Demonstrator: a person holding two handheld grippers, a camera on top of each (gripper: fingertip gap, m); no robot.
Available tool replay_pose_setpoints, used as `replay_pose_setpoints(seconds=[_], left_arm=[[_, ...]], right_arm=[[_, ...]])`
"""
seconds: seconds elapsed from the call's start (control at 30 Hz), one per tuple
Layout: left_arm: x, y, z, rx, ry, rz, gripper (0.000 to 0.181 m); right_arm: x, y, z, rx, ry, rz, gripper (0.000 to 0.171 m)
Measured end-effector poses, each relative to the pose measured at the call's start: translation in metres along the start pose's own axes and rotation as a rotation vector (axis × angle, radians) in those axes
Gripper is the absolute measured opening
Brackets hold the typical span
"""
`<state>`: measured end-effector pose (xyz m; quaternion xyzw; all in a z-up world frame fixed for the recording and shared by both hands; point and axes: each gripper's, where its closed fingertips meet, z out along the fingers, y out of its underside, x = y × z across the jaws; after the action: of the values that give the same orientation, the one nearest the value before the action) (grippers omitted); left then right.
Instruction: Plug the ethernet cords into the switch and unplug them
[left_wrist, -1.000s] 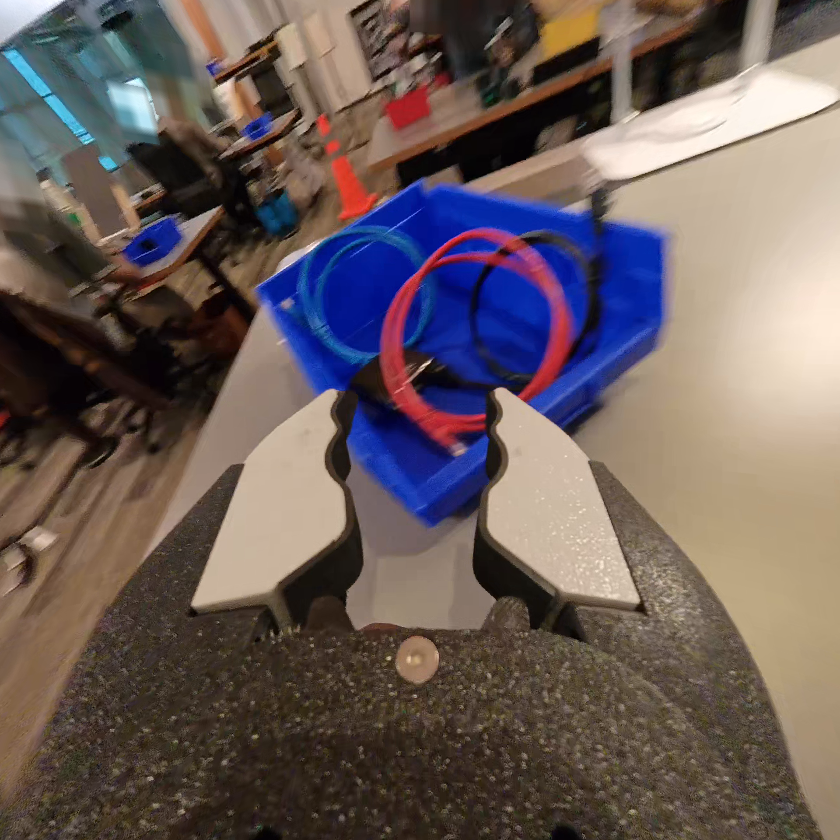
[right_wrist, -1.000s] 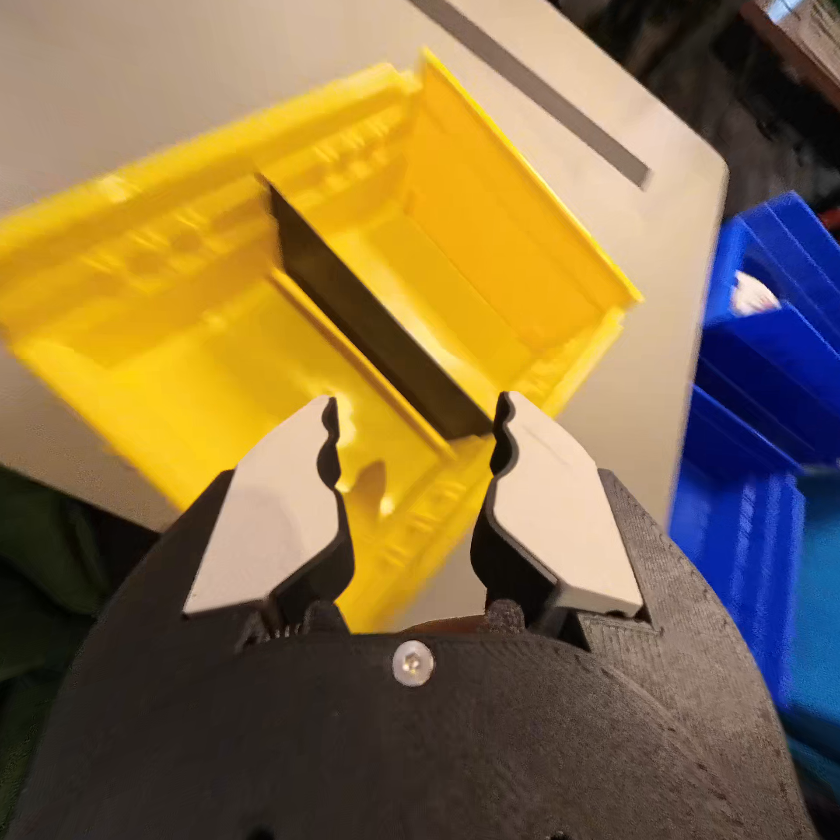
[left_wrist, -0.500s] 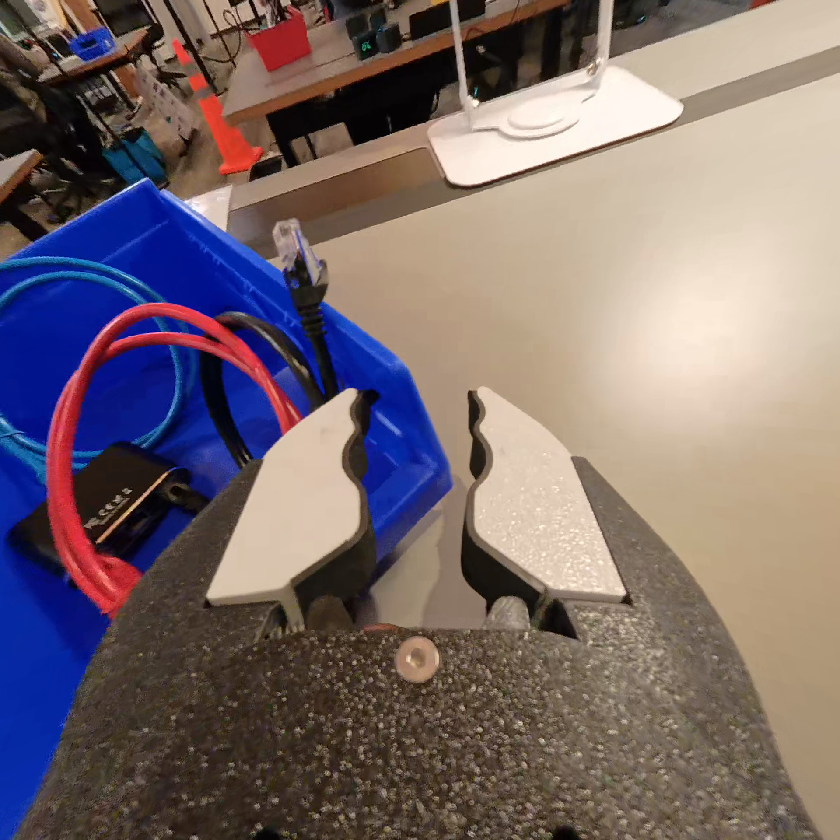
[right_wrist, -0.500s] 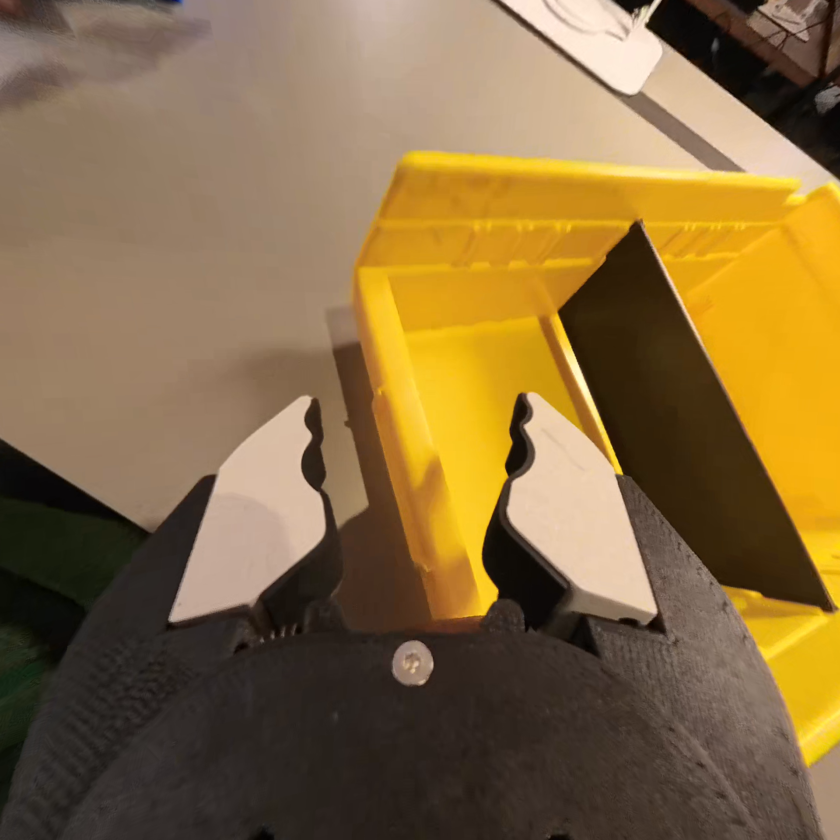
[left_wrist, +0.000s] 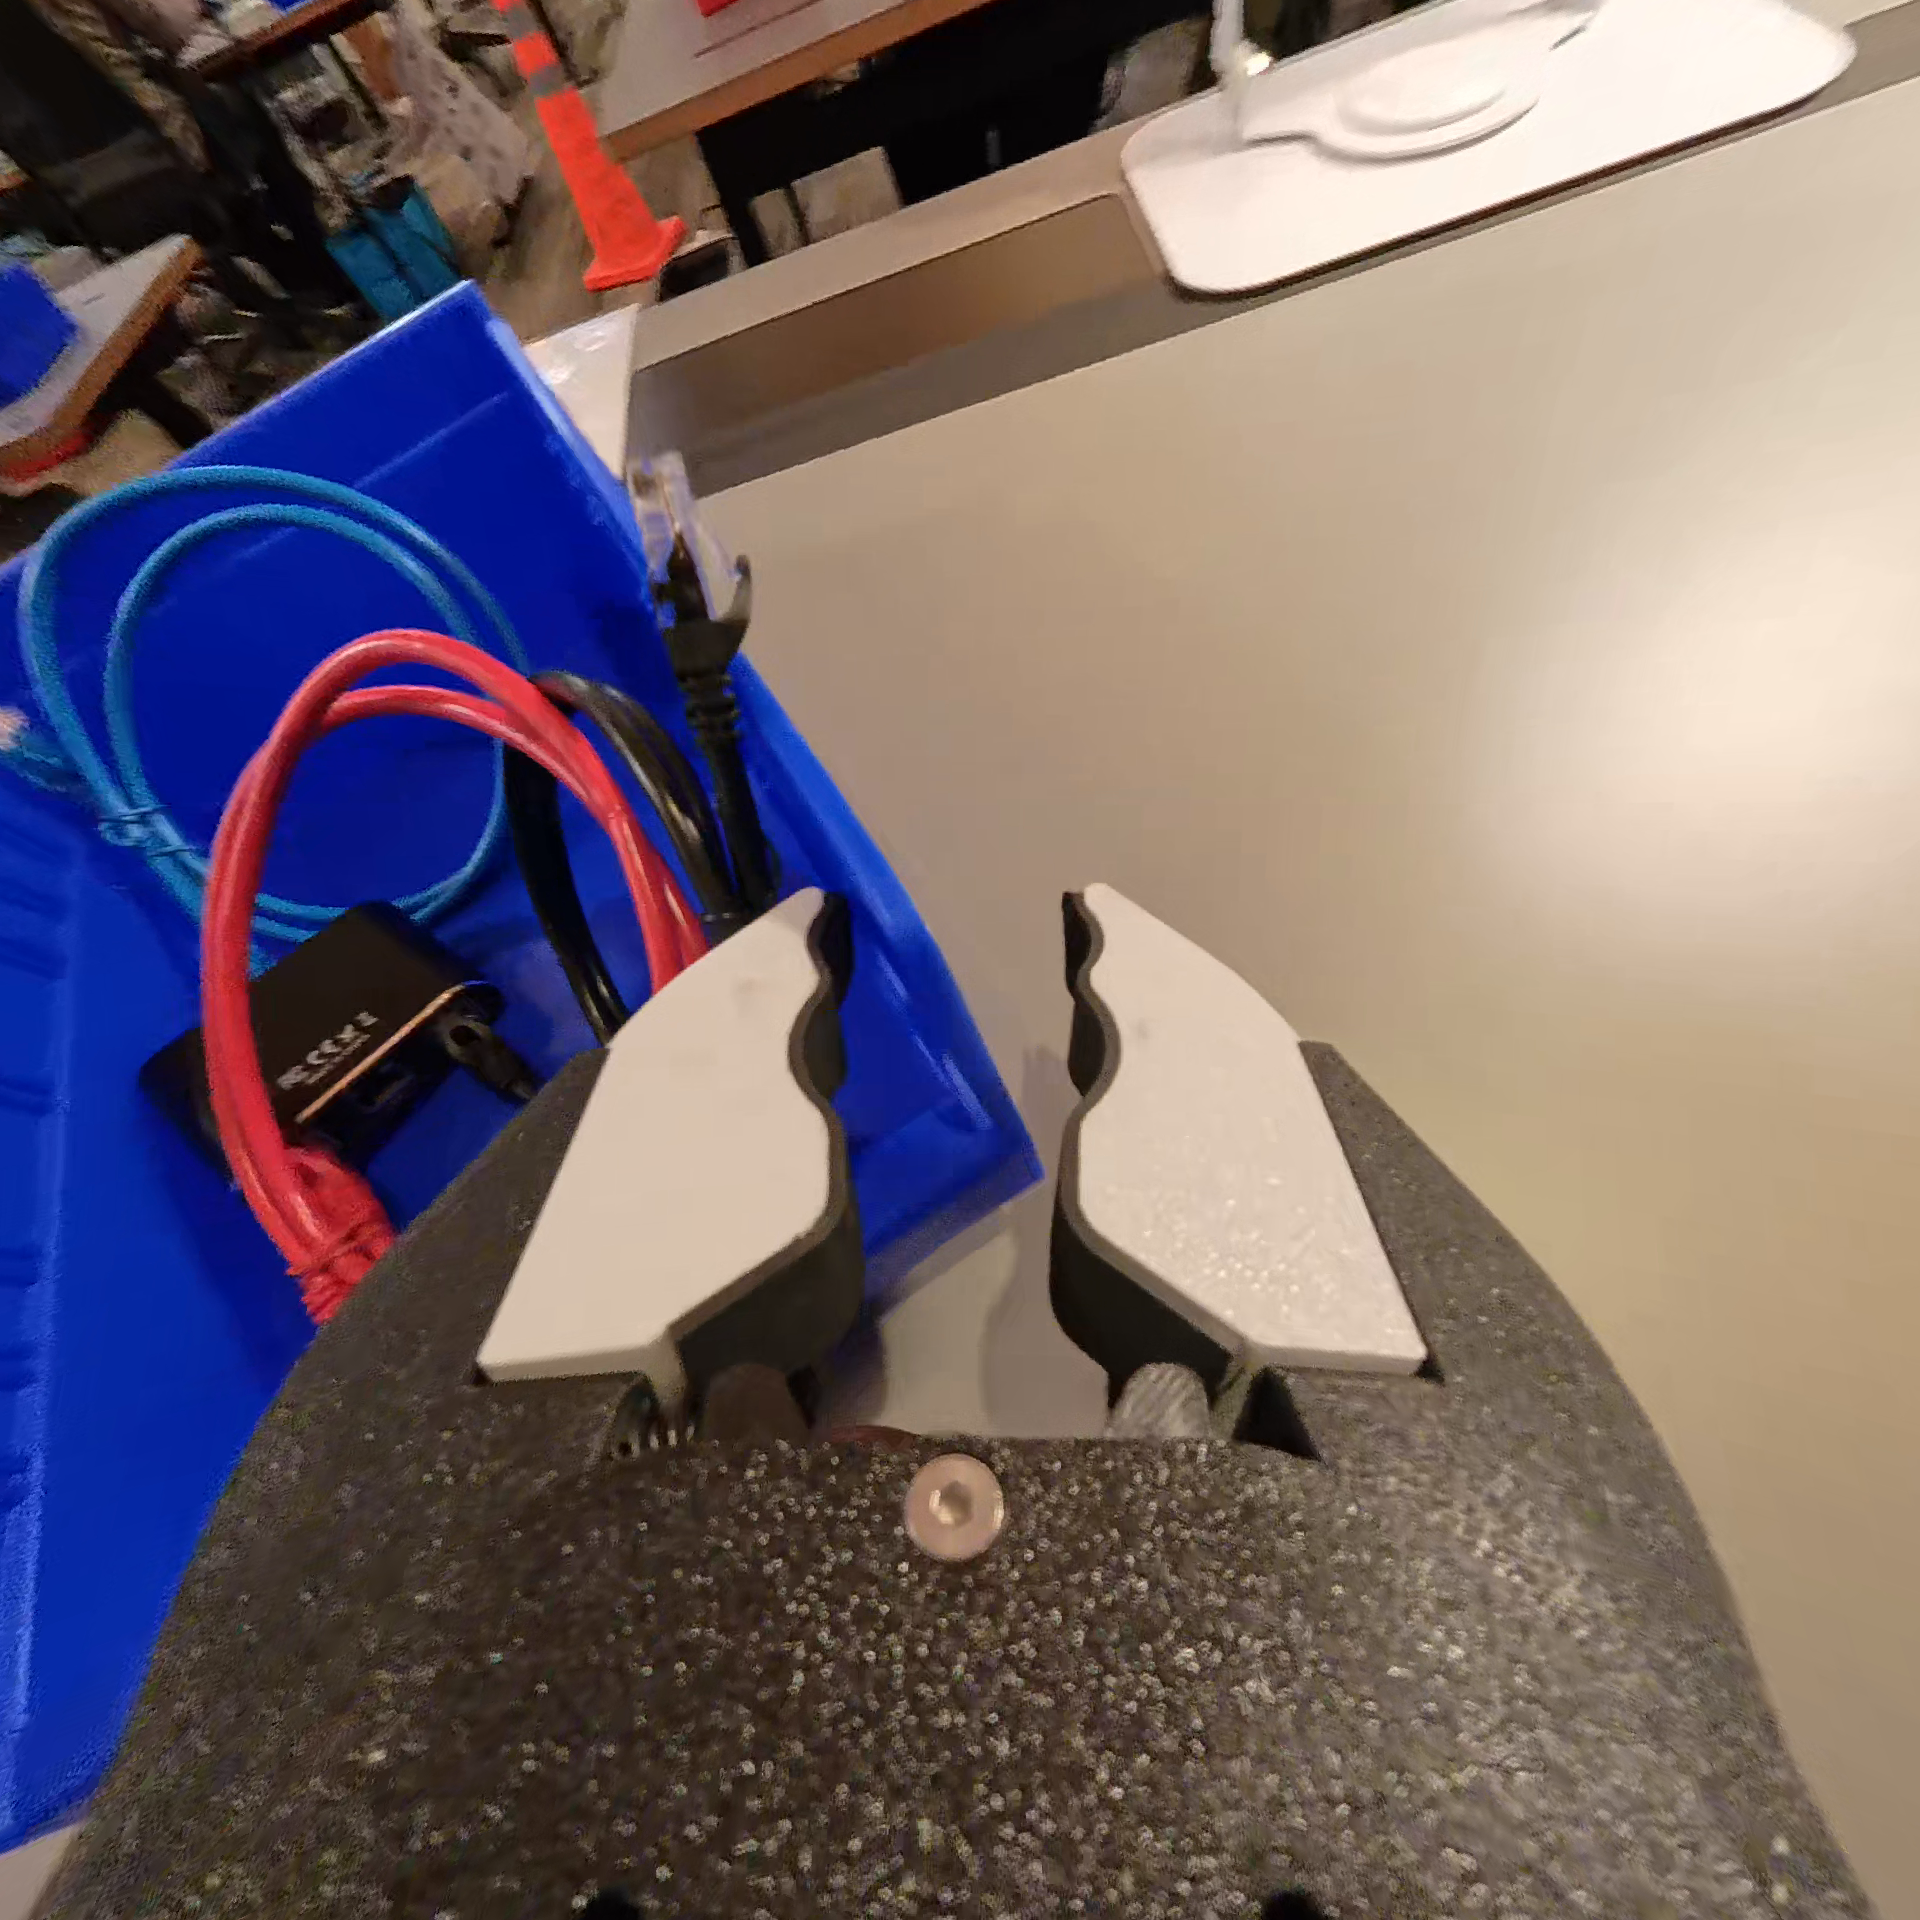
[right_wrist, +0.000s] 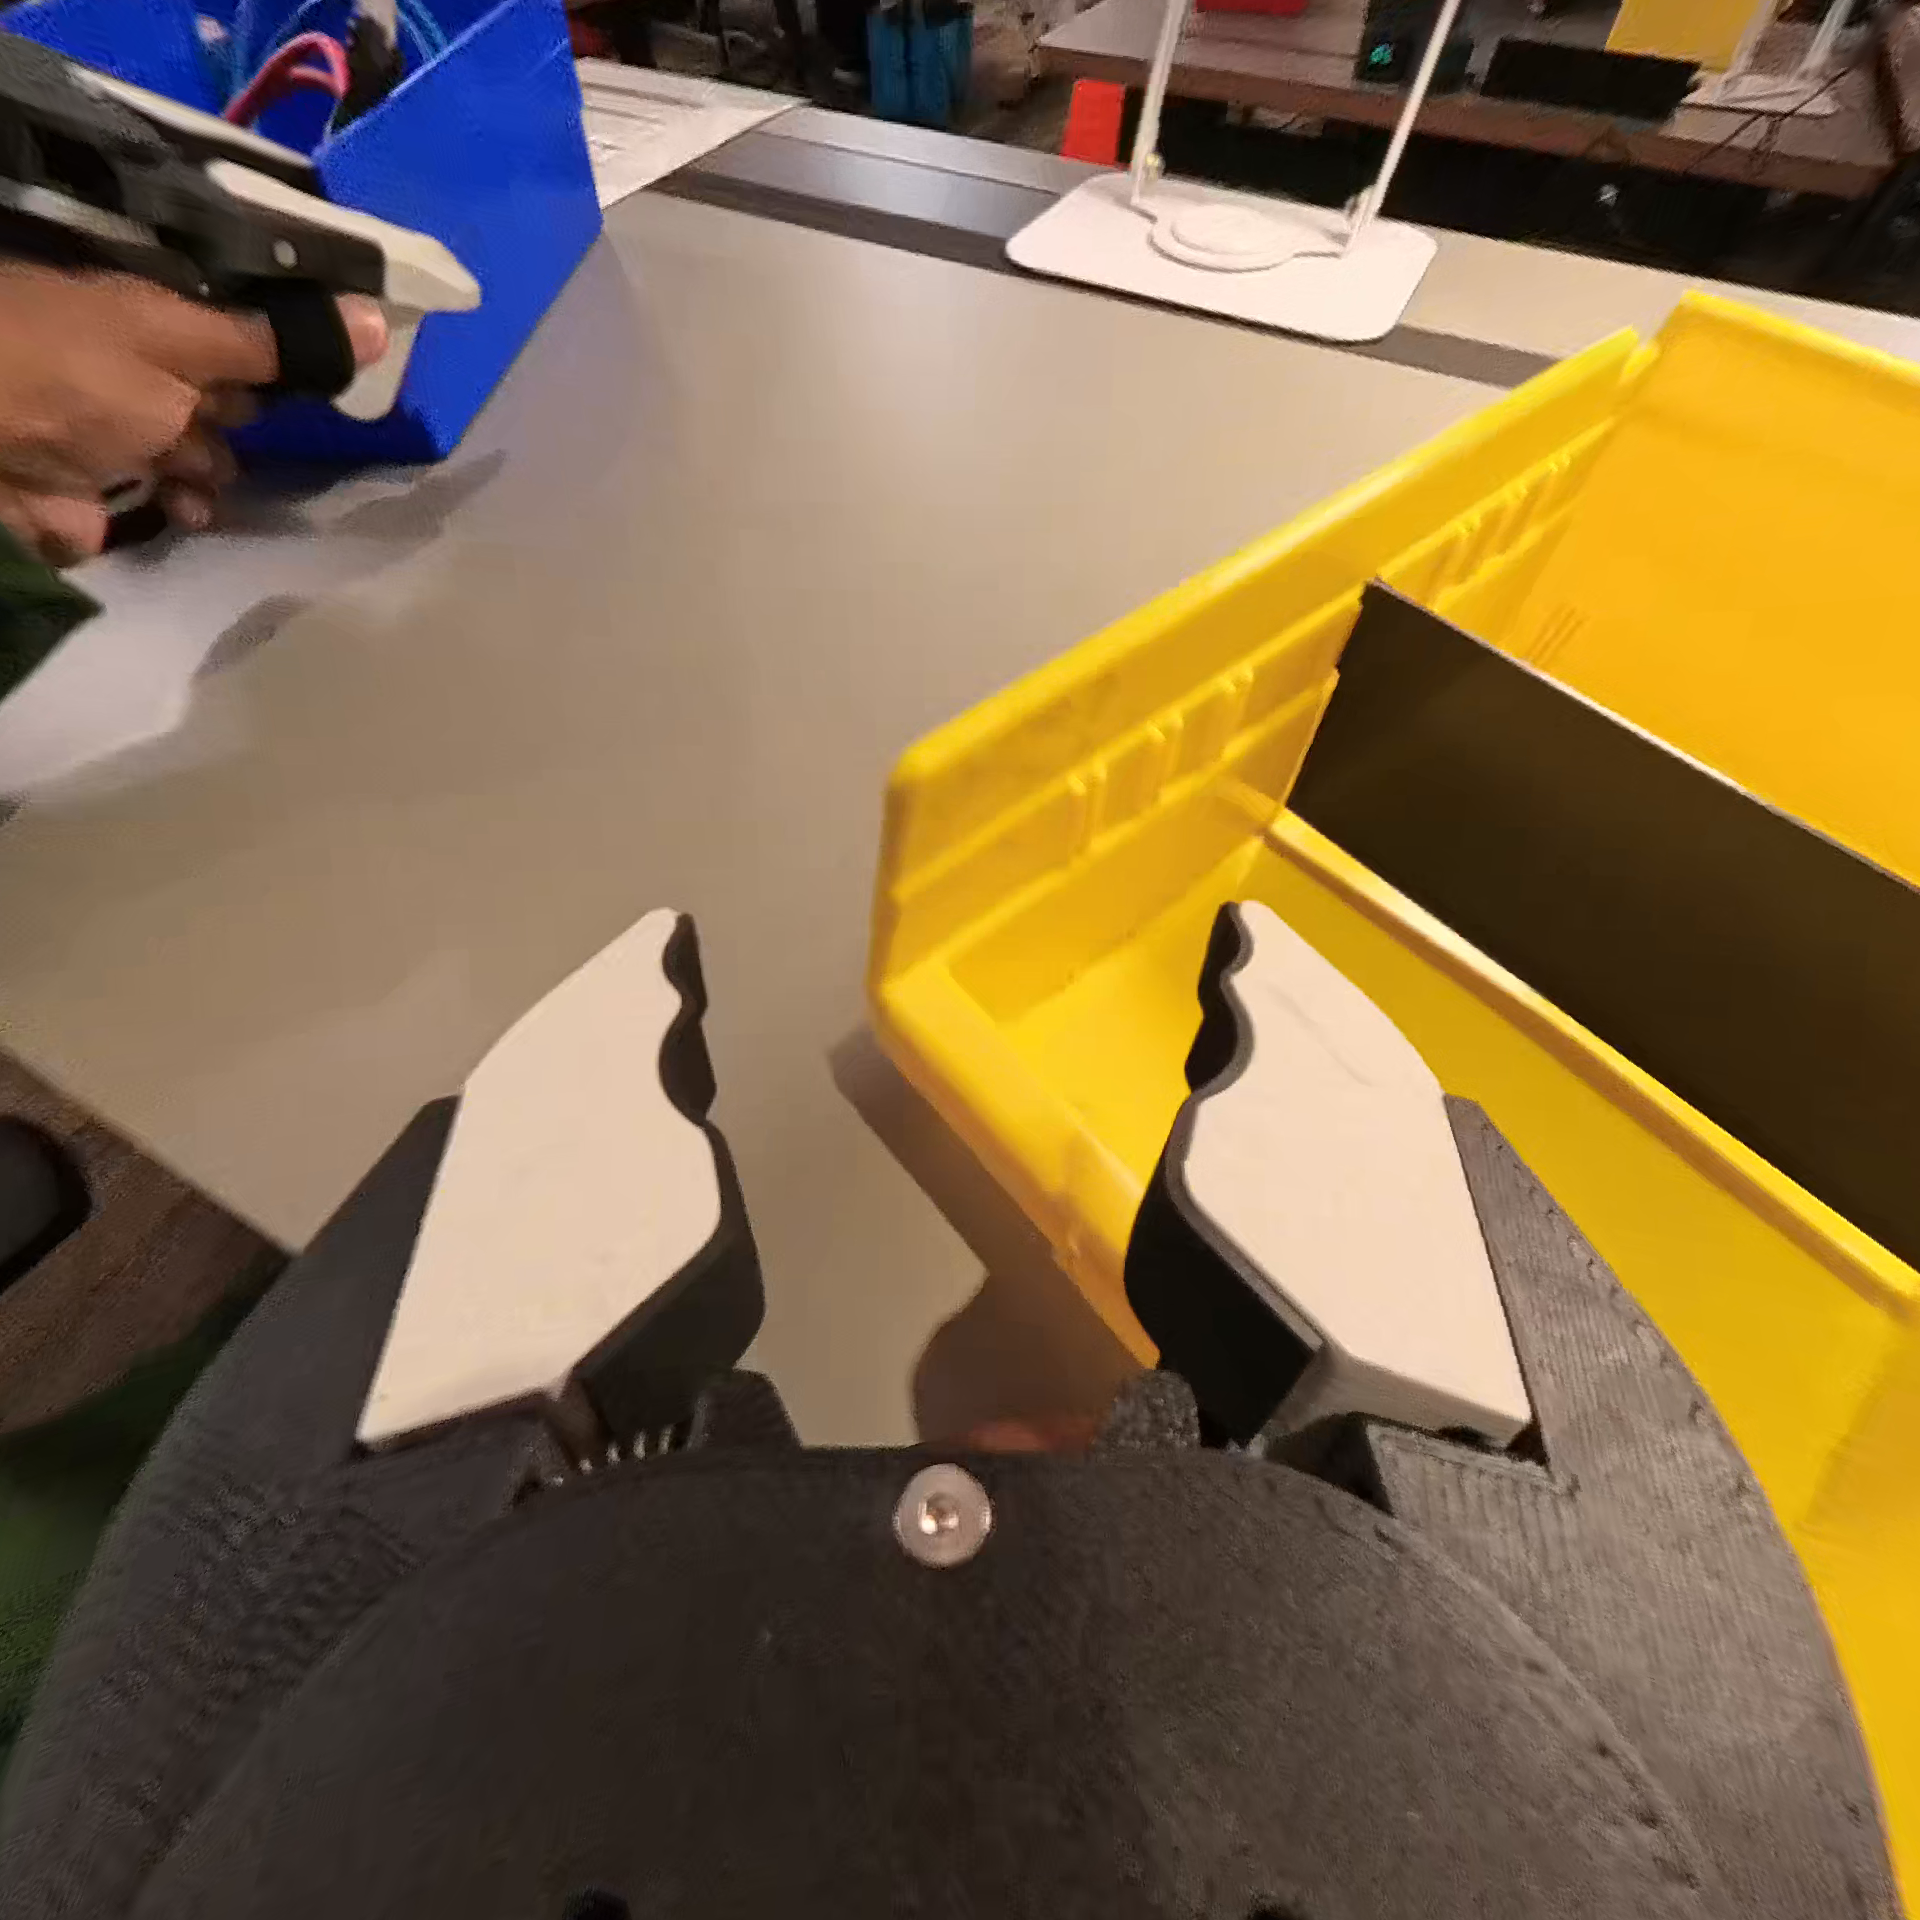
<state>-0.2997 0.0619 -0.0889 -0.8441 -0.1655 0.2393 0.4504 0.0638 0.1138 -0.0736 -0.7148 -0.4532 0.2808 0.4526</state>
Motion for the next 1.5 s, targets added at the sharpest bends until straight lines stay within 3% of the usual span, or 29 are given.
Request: replay_pose_setpoints(seconds=[0.07, 0.13, 0.2, 0.27, 0.4, 0.53, 0.7, 1.0, 1.5], left_arm=[[-0.009, 0.001, 0.004, 0.006, -0.061, 0.036, 0.023], [-0.014, 0.004, -0.001, 0.006, -0.066, 0.048, 0.022], [-0.022, 0.012, -0.012, 0.012, -0.085, 0.063, 0.017], [-0.035, 0.026, -0.030, 0.019, -0.120, 0.076, 0.011], [-0.056, 0.055, -0.071, 0.043, -0.120, 0.060, 0.006], [-0.062, 0.057, -0.081, 0.081, -0.144, 0.138, 0.011], [-0.065, 0.054, -0.075, 0.085, -0.194, 0.176, 0.010], [-0.075, 0.078, -0.116, 0.103, -0.207, 0.110, 0.006], [-0.139, 0.070, -0.065, 0.116, -0.175, 0.068, 0.006]], right_arm=[[0.001, -0.008, 0.015, 0.012, 0.081, -0.024, 0.086], [0.013, -0.009, 0.025, 0.013, 0.166, -0.074, 0.070], [0.018, -0.007, 0.024, 0.031, 0.138, -0.075, 0.057], [0.024, -0.003, 0.012, 0.060, 0.112, -0.058, 0.028], [0.071, 0.013, -0.024, 0.075, 0.254, -0.065, 0.014], [0.107, 0.015, -0.029, 0.069, 0.311, -0.011, 0.035], [0.136, 0.004, -0.017, 0.084, 0.403, -0.071, 0.004], [0.192, 0.016, -0.036, 0.039, 0.553, -0.066, 0.004], [0.266, 0.009, -0.019, 0.022, 0.526, -0.096, 0.004]])
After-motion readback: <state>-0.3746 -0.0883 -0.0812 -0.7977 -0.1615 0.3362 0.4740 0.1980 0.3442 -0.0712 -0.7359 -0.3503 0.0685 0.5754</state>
